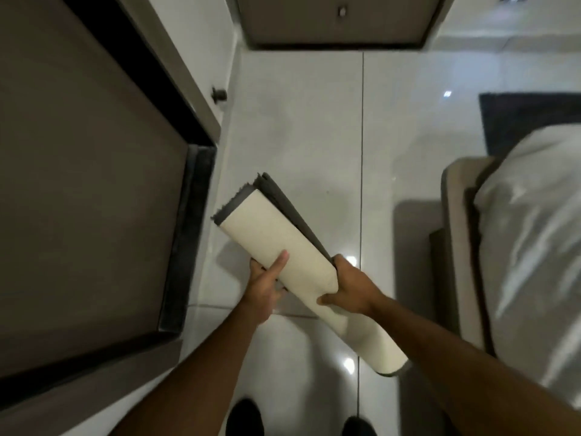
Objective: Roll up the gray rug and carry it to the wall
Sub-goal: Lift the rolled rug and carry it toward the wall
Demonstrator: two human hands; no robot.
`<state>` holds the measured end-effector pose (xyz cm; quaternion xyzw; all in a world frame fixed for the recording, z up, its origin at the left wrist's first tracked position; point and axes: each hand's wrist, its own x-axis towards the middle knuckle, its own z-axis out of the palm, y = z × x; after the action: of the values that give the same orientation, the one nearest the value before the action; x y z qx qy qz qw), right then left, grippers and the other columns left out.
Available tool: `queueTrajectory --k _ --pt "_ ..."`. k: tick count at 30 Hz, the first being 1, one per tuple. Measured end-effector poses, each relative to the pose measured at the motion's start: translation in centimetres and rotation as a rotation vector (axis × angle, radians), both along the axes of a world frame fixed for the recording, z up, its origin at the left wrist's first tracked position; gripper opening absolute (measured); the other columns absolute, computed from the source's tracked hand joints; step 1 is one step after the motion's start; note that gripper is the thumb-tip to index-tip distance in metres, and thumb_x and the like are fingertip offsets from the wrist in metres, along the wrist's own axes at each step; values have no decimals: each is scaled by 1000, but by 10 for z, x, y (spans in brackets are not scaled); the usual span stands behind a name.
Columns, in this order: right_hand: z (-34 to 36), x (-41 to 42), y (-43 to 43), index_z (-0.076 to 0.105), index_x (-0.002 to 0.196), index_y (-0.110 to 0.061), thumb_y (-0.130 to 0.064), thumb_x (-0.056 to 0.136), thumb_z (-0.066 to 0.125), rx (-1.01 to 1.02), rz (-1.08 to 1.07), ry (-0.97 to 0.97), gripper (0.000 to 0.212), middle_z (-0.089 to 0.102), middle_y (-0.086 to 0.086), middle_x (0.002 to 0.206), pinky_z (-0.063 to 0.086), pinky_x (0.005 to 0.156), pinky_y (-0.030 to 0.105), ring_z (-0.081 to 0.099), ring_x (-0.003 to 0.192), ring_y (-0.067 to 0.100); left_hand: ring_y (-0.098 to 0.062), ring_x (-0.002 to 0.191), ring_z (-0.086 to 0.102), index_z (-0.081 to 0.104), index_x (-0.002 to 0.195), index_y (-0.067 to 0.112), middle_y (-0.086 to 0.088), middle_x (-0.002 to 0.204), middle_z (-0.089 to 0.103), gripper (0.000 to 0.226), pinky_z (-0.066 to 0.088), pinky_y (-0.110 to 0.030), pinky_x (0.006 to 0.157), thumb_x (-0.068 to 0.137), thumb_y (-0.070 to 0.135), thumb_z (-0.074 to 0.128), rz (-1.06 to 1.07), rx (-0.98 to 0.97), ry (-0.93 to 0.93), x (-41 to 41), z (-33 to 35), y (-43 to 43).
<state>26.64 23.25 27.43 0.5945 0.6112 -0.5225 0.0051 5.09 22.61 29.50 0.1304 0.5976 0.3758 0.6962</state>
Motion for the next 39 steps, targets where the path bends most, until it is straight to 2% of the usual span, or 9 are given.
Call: queueTrajectory --k 3,5,8,12,15,19,24,30,39 --pt "63 2 76 32 130 -20 -43 57 89 37 -45 81 95 55 -2 121 51 81 34 57 108 21 -18 110 67 46 128 37 8 122 70 81 61 -45 78 60 46 90 -23 92 -17 3 54 79" --pt "99 -3 124 22 144 -33 -55 59 86 53 -89 197 109 54 -10 127 50 89 33 58 112 16 -12 103 69 47 123 39 13 114 72 83 61 -37 71 53 53 91 -77 148 33 3 77 122" --pt "151 -26 228 42 127 -39 -80 58 72 159 -227 273 86 62 -17 116 51 73 19 65 100 9 -14 105 69 44 125 35 5 122 69 82 59 -40 76 58 52 89 -148 220 110 -6 106 210" --pt "190 -53 355 27 135 -43 -82 55 71 289 -296 341 100 56 -14 115 51 74 24 61 95 7 -17 110 65 33 140 32 0 129 62 87 58 -40 82 70 42 84 -251 338 226 -13 131 324" --pt "201 -56 434 31 138 -38 -81 59 69 342 -308 365 97 52 -15 118 48 70 16 59 93 3 -13 116 61 25 146 34 4 134 58 96 57 -39 90 70 53 81 -340 409 207 -20 150 402" --pt "196 -55 517 37 126 -40 -74 61 73 358 -370 422 81 55 -20 113 51 66 15 59 93 1 -14 117 61 34 144 37 4 134 60 91 53 -44 93 68 76 63 -354 404 169 -24 172 496" --pt "179 -77 639 44 115 -35 -57 63 82 339 -358 449 68 60 -20 103 58 74 30 62 94 7 -29 118 62 37 144 32 -5 137 58 79 53 -60 93 77 60 68 -34 521 251 -20 174 614" --pt "148 -110 779 50 115 -23 -42 63 88 331 -321 448 67 65 -8 110 57 79 34 63 99 12 -23 119 60 36 145 32 -2 138 56 60 55 -58 92 92 47 58 -76 598 356 -52 148 739" --pt "53 -183 954 51 118 -18 -44 67 84 336 -181 333 66 64 -1 111 49 69 23 62 94 16 -20 123 56 39 141 41 7 138 55 64 54 -50 93 84 57 65 74 380 266 -113 61 890"
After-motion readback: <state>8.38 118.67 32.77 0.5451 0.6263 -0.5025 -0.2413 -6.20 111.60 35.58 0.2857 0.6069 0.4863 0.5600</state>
